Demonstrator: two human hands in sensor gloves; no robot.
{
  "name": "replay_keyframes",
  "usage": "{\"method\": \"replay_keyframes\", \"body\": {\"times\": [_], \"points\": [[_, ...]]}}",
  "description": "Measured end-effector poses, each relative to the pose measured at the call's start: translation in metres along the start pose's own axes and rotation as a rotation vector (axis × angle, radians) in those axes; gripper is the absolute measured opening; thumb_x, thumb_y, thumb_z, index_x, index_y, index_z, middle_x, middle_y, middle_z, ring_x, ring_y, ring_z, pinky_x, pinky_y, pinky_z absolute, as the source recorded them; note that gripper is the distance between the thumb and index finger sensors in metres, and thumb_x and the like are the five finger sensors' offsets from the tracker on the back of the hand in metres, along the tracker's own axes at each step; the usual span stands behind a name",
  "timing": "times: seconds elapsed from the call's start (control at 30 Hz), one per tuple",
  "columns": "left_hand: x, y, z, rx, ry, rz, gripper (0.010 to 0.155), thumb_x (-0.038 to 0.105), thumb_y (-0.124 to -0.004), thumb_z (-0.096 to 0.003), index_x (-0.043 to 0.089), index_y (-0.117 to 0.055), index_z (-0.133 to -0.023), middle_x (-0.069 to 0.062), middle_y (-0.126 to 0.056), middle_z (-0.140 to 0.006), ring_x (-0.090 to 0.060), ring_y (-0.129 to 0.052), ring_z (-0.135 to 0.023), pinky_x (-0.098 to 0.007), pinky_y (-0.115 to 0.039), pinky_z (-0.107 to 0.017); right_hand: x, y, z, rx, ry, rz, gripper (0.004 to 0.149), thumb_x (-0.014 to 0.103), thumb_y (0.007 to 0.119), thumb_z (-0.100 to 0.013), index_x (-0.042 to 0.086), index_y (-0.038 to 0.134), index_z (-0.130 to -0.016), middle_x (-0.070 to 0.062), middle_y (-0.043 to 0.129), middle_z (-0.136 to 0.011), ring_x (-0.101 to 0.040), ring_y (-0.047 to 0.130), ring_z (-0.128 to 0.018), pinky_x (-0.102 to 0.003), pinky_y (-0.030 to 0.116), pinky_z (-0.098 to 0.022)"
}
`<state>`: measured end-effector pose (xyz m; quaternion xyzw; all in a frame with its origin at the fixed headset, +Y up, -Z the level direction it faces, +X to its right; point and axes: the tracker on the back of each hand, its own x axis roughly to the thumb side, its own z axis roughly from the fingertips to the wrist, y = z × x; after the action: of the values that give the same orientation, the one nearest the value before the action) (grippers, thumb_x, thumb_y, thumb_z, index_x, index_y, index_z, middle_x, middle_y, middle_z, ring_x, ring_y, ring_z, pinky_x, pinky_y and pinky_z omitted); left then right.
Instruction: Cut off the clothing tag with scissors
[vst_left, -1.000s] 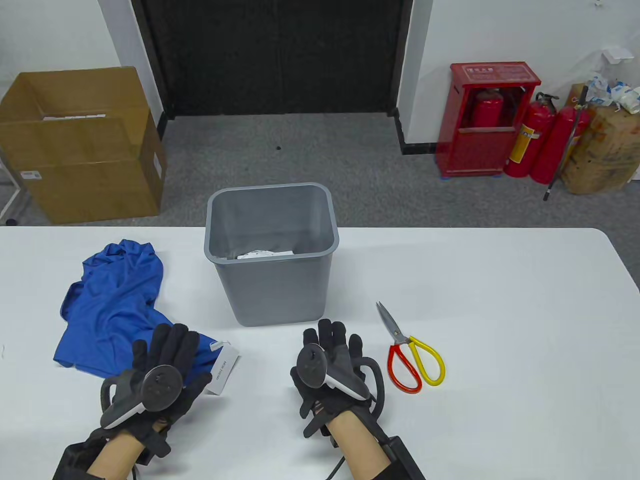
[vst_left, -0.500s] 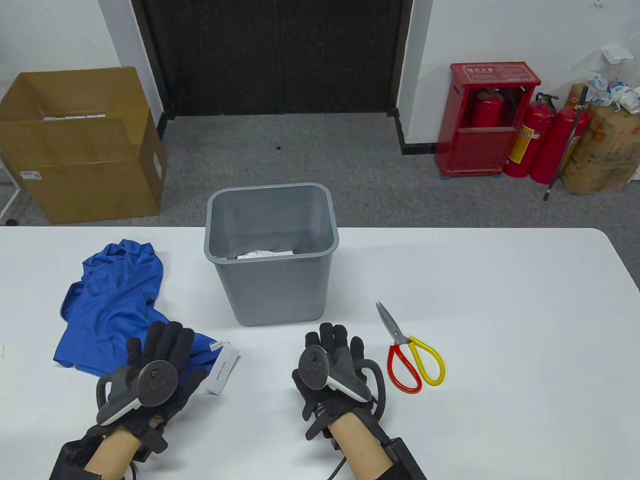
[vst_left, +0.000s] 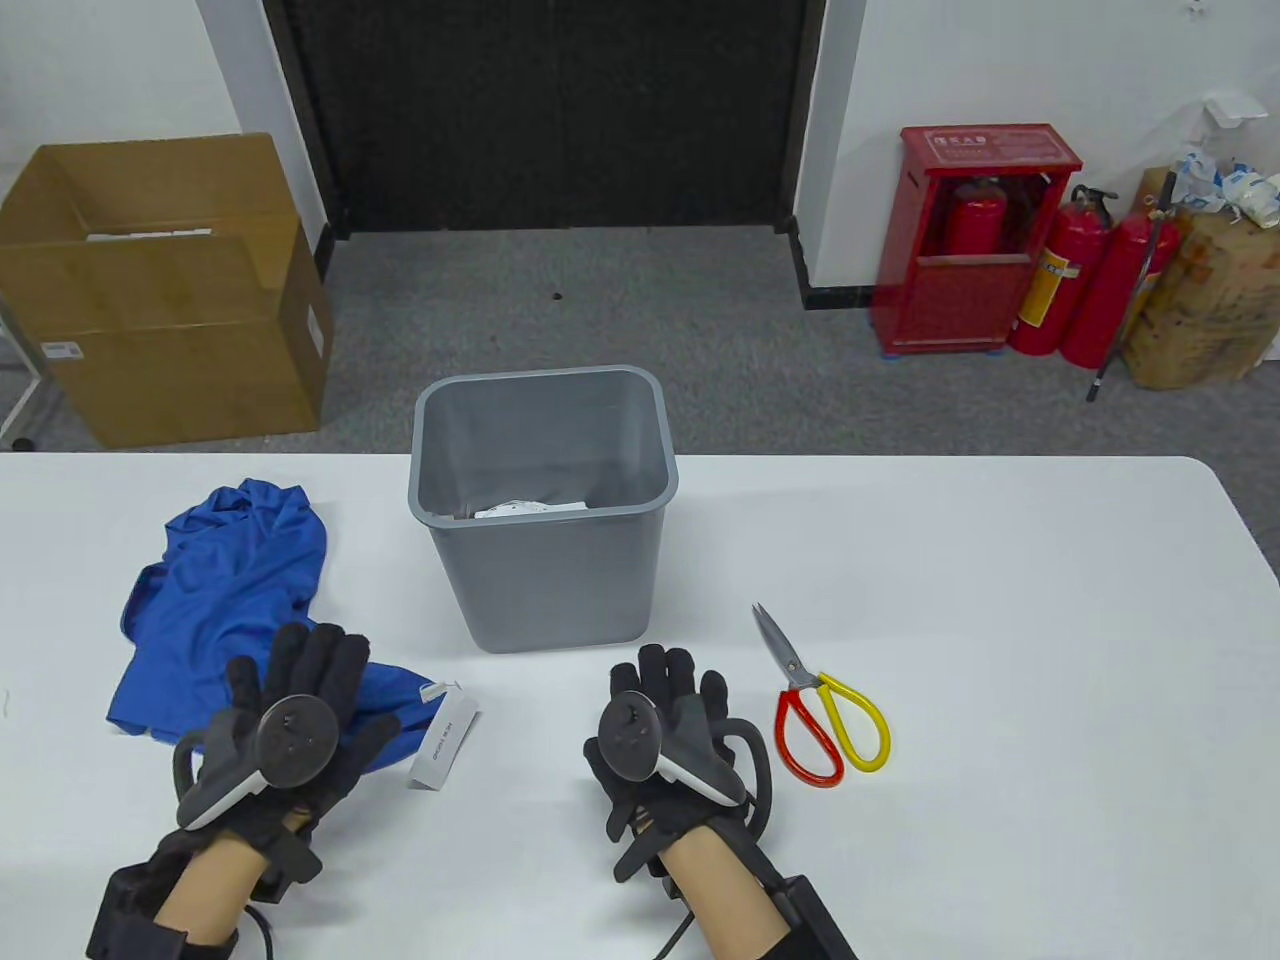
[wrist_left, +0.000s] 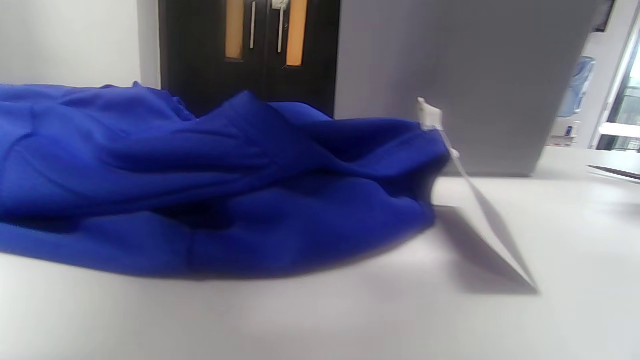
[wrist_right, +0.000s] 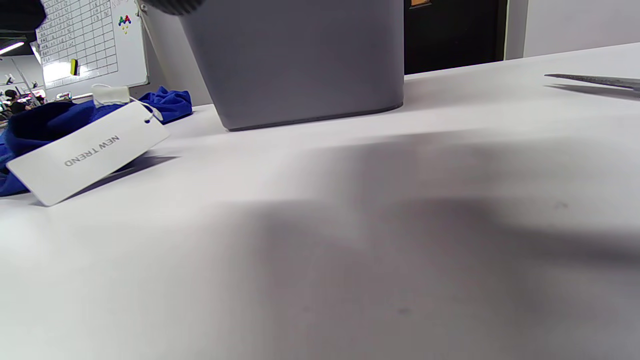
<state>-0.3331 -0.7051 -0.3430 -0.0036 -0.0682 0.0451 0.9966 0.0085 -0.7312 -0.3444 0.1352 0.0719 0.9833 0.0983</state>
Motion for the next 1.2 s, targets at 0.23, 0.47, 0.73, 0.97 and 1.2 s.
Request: {"method": "replay_keyframes", "body": {"times": [0.23, 0.47, 0.73, 0.97, 1.2], "points": [[-0.034, 0.013, -0.028, -0.143, 0.042, -0.095, 0.095, 0.077, -0.061, -0.0488, 0.029, -0.021, -0.12, -0.001, -0.015, -0.129, -0.035, -0.008, -0.122, -0.072, -0.008, -0.072, 0.002, 0.002, 0.0, 0.011, -0.012, 0.015, 0.079, 0.057, 0.052, -0.049, 0.013, 0.021, -0.106, -0.019, 0.013, -0.113, -0.048, 0.012, -0.102, -0.07, 0.015, -0.065], [-0.055, 0.013, -0.054, -0.368, 0.011, -0.107, 0.098, 0.069, -0.084, -0.0423, 0.041, -0.027, -0.116, 0.012, -0.019, -0.128, -0.029, -0.008, -0.123, -0.071, -0.013, -0.077, 0.0, 0.002, 0.001, 0.021, -0.006, 0.001, 0.079, 0.057, 0.053, -0.049, 0.013, 0.022, -0.106, -0.02, 0.013, -0.113, -0.048, 0.013, -0.102, -0.07, 0.015, -0.064], [-0.049, -0.026, -0.079, -0.558, 0.07, -0.276, 0.114, 0.065, -0.092, -0.0345, 0.045, -0.011, -0.112, 0.014, -0.013, -0.126, -0.03, -0.007, -0.122, -0.073, -0.018, -0.079, -0.001, 0.003, 0.001, 0.035, -0.002, -0.007, 0.078, 0.056, 0.053, -0.049, 0.013, 0.023, -0.107, -0.02, 0.015, -0.113, -0.049, 0.014, -0.102, -0.07, 0.014, -0.064], [-0.056, -0.043, -0.089, -0.597, 0.128, -0.204, 0.101, 0.056, -0.09, -0.0387, 0.044, -0.021, -0.112, 0.005, -0.034, -0.121, -0.033, -0.034, -0.119, -0.073, -0.038, -0.079, -0.003, 0.004, 0.0, 0.036, -0.002, -0.017, 0.078, 0.056, 0.054, -0.049, 0.013, 0.024, -0.107, -0.02, 0.016, -0.113, -0.049, 0.015, -0.102, -0.07, 0.014, -0.064], [-0.052, -0.043, -0.087, -0.356, 0.128, -0.181, 0.061, 0.05, -0.086, -0.0438, 0.041, -0.068, -0.101, 0.006, -0.081, -0.091, -0.026, -0.071, -0.097, -0.072, -0.044, -0.077, -0.004, 0.006, -0.001, 0.054, -0.001, -0.009, 0.077, 0.055, 0.054, -0.049, 0.012, 0.028, -0.107, -0.021, 0.017, -0.113, -0.05, 0.017, -0.102, -0.07, 0.014, -0.064]]}}
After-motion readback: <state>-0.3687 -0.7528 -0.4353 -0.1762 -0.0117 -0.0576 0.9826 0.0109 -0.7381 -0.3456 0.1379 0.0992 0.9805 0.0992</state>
